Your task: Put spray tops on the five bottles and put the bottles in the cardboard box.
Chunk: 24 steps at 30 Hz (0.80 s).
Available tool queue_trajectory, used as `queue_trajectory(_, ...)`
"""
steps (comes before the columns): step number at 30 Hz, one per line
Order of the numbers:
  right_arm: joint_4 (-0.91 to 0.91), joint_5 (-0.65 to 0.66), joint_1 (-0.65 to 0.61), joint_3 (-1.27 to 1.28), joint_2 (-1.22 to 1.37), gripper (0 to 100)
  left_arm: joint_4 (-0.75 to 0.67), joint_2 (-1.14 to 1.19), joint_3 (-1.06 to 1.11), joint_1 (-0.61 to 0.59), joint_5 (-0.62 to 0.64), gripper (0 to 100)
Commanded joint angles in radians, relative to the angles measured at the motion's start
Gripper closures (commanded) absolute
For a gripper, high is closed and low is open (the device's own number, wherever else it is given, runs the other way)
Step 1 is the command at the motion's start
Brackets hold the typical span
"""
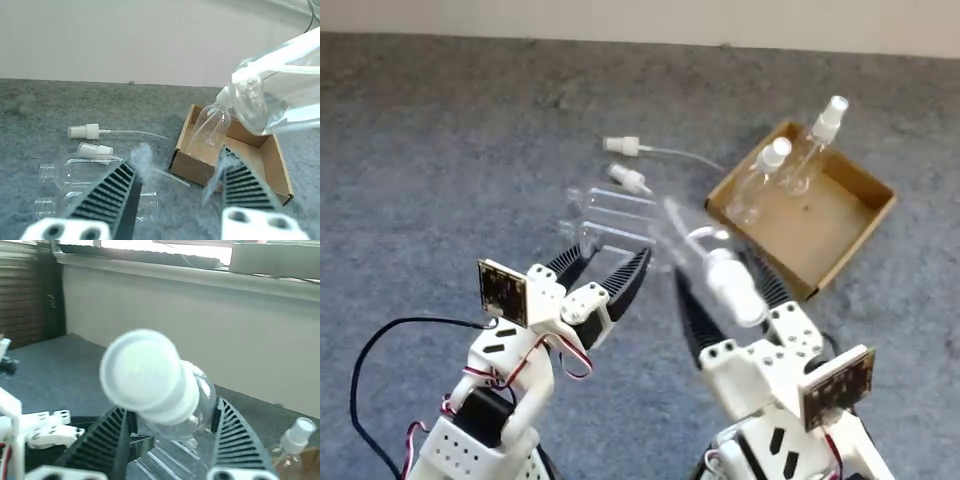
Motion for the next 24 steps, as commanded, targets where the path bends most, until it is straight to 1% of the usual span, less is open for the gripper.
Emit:
queue_trajectory(1,-0.016,0.002,0.145,-0.015,0.004,86.8,0.002,-0.016,0.019,-0.013,0.009,80)
queue_trajectory(6,-0.165,0.002,0.341,0.151,0.004,86.8,0.04,-0.016,0.019,-0.013,0.008,80)
queue_trajectory(10,-0.291,0.002,0.44,0.271,0.005,86.8,0.044,-0.016,0.019,-0.015,0.008,80)
queue_trajectory(13,-0.346,0.002,0.483,0.32,0.005,86.8,0.044,-0.016,0.019,-0.015,0.008,80)
queue_trajectory(17,-0.355,0.002,0.492,0.329,0.025,86.8,0.046,-0.016,0.019,-0.015,0.008,80)
queue_trajectory(19,-0.357,0.002,0.495,0.329,0.091,86.8,0.046,-0.016,0.019,-0.015,0.008,80)
queue_trajectory(21,-0.367,-0.002,0.526,0.32,0.183,86.8,0.046,-0.016,0.019,-0.015,0.008,80)
queue_trajectory(24,-0.46,-0.005,0.57,0.254,0.325,86.8,0.046,-0.016,0.019,-0.016,0.008,80)
